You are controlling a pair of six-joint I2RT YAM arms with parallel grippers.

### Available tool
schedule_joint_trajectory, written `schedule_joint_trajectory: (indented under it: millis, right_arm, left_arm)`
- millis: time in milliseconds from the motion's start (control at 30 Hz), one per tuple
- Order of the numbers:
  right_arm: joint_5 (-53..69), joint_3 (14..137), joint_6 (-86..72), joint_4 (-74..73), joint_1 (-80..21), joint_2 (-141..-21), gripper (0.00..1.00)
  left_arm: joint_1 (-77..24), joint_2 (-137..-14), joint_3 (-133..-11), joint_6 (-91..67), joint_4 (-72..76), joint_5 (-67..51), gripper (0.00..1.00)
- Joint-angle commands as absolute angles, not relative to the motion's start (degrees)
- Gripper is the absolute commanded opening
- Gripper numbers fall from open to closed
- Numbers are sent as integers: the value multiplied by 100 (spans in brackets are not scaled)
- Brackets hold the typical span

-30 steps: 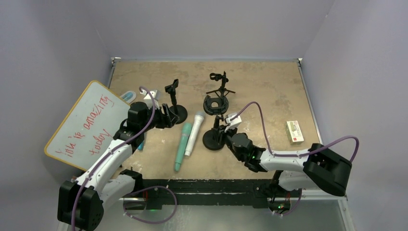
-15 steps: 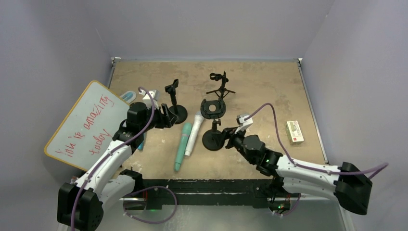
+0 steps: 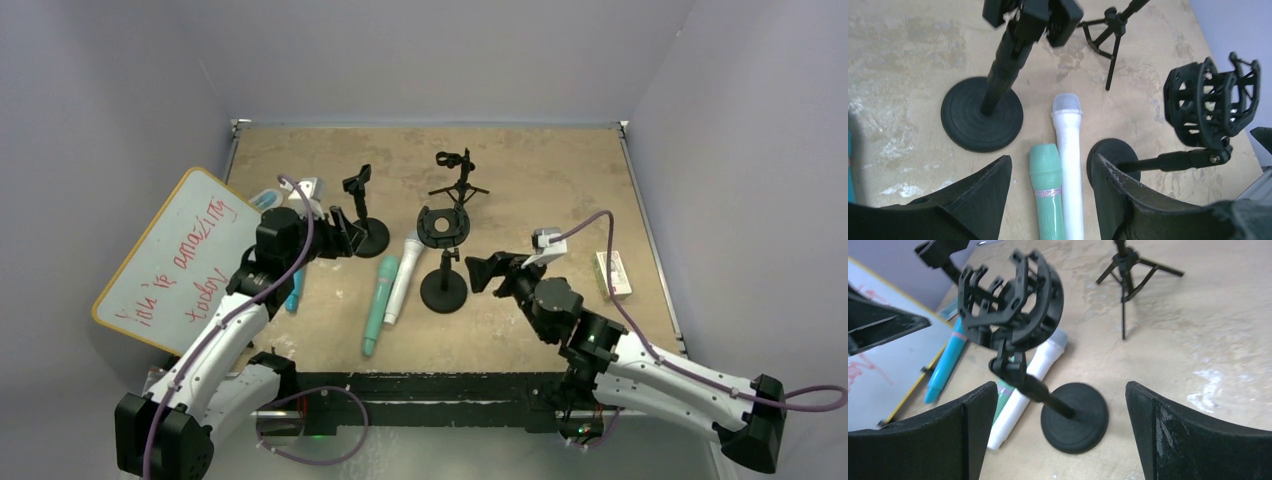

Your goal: Remove the microphone from the stand

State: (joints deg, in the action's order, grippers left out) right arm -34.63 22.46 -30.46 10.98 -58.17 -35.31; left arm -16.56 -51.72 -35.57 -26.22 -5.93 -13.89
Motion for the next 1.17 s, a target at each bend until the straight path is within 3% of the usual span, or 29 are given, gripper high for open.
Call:
schedule_joint_trajectory:
  millis: [0, 233, 367, 467, 767, 1133]
  right_arm:
    - [-4150, 3135, -2512, 604, -5446, -3982, 99]
    - [-1787, 4182, -1980, 675, -3089, -5008, 99]
    - [52, 4637, -2025, 548, -1559, -5539, 98]
    - [910, 4807, -1990, 514, -851, -5610, 99]
    - [1368, 4470, -1970, 441, -688, -5343, 99]
    - [1480, 4554, -2021, 629, -691, -5429, 99]
  left_arm:
    - [-1635, -5097, -4167, -2276, -618, -1162, 60]
    - [-1440, -5738, -4750, -1731, -580, -846, 73]
    - [-631, -5902, -5233, -1891, -650, -1232, 81]
    - [-166, -5584, -5398, -1957, -804, -802, 84]
    - [-154, -4949, -5159, -2352, -1541, 560, 90]
    - [-154, -4719, -5021, -2280, -1621, 663, 92]
